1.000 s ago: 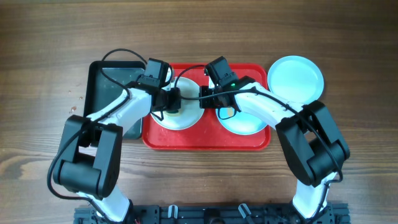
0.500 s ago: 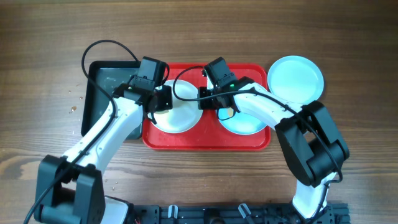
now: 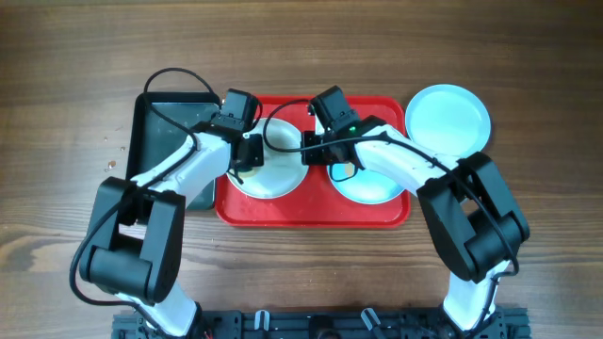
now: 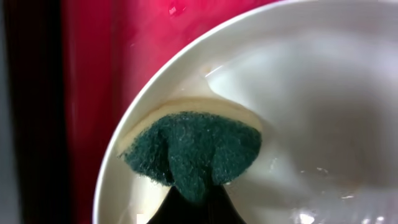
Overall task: Clean dirty plates on tray and stack at the side
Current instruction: 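Scrub the white plate with the sponge while right gripper holds it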
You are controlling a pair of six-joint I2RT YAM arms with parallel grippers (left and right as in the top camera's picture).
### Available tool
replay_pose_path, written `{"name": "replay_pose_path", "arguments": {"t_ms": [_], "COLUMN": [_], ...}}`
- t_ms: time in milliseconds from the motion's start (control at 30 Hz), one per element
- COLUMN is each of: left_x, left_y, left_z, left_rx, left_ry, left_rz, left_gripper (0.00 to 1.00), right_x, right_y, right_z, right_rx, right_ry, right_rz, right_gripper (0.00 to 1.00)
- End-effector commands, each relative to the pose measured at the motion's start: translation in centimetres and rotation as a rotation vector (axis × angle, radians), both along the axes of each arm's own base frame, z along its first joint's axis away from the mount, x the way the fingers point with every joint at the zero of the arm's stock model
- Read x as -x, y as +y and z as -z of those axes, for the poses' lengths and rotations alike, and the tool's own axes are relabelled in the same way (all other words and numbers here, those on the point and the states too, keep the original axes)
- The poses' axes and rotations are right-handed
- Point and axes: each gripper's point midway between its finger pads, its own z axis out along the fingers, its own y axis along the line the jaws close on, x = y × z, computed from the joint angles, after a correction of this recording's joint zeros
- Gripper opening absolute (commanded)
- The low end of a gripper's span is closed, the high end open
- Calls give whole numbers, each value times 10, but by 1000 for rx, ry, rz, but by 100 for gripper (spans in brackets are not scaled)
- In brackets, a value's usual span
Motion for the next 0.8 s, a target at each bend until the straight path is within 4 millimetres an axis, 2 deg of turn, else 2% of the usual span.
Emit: {"name": "replay_pose_path", "arguments": {"t_ms": [0,233,500,567,633,667,767], "left_x": [38,40,54,52,41,34,8], "left_y": [-47,-56,-114,-111,-95,-83,-45], "left_z": [36,35,30,30,24,18,-18], "left_rx": [240,267,289,282,241,201,66], "left_ry": [190,193,149,144,115,94,-28], "left_rz": [77,96,260,252,211,190,125], "left_gripper": [4,4,5,4,4,4,4], "right_x": [8,8,8,8,8,8,8], "right_y": [7,7,7,7,7,7,7], "right_z": [7,7,7,7,7,7,7], "right_rx": [-14,-14,-14,-14,-14,-14,-14], "right_ry": [23,23,23,24,24,23,23], "right_rz": [-36,-37,-37,-36,-36,-36,-36], "right_gripper": [4,4,4,4,4,4,4]}}
